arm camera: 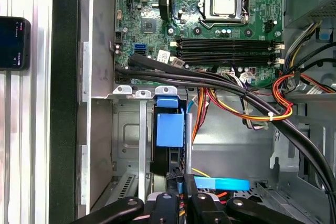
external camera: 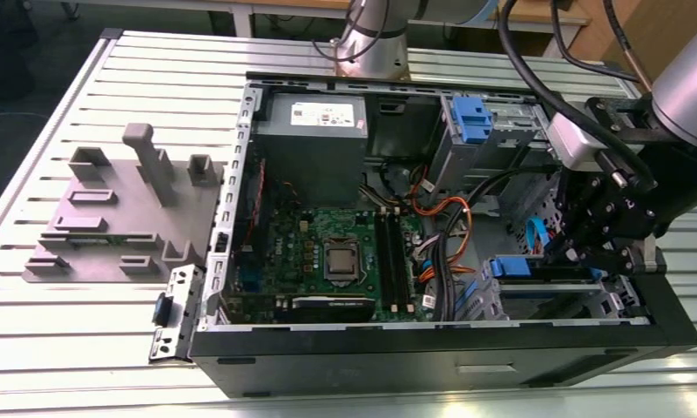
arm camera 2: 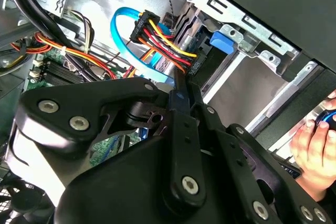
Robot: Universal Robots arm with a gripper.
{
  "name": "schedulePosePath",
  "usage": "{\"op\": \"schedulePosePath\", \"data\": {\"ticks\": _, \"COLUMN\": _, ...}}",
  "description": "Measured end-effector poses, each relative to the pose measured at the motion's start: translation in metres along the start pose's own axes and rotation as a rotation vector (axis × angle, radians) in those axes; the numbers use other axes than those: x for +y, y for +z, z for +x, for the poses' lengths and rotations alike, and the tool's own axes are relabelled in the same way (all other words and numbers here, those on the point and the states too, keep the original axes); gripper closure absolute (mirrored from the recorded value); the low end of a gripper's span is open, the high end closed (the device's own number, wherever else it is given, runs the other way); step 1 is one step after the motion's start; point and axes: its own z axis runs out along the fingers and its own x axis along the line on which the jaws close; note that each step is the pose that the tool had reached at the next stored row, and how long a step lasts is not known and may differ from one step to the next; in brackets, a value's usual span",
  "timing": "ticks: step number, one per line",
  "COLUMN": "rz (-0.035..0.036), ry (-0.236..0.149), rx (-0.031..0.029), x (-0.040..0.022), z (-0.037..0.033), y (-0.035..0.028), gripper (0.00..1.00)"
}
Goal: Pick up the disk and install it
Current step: 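Insert the second disk wire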
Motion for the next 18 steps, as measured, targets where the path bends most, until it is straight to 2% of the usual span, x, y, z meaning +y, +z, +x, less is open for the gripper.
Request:
{"op": "schedulePosePath", "data": {"ticks": 3, "rz": 0.0000, "ry": 0.000, "rx": -0.0029, "x": 0.0000, "z": 0.0004, "y": 0.0019, "gripper": 0.84}}
{"op": "schedulePosePath", "data": {"ticks": 6, "rz": 0.0001, "ry": 0.000, "rx": -0.0005, "x": 0.0000, "z": 0.0012, "y": 0.0007, "gripper": 0.84}}
{"op": "schedulePosePath", "data": {"ticks": 15, "rz": 0.0000, "ry": 0.000, "rx": -0.0008, "x": 0.0000, "z": 0.0012, "y": 0.0009, "gripper": 0.84}}
{"op": "schedulePosePath", "data": {"ticks": 16, "rz": 0.0000, "ry": 0.000, "rx": -0.0012, "x": 0.0000, "z": 0.0012, "y": 0.0010, "gripper": 0.83}}
{"op": "schedulePosePath", "data": {"ticks": 17, "rz": 0.0000, "ry": 0.000, "rx": -0.0014, "x": 0.0000, "z": 0.0012, "y": 0.0011, "gripper": 0.76}}
{"op": "schedulePosePath", "data": {"ticks": 18, "rz": 0.0000, "ry": 0.000, "rx": -0.0014, "x": 0.0000, "z": 0.0012, "y": 0.0011, "gripper": 0.76}}
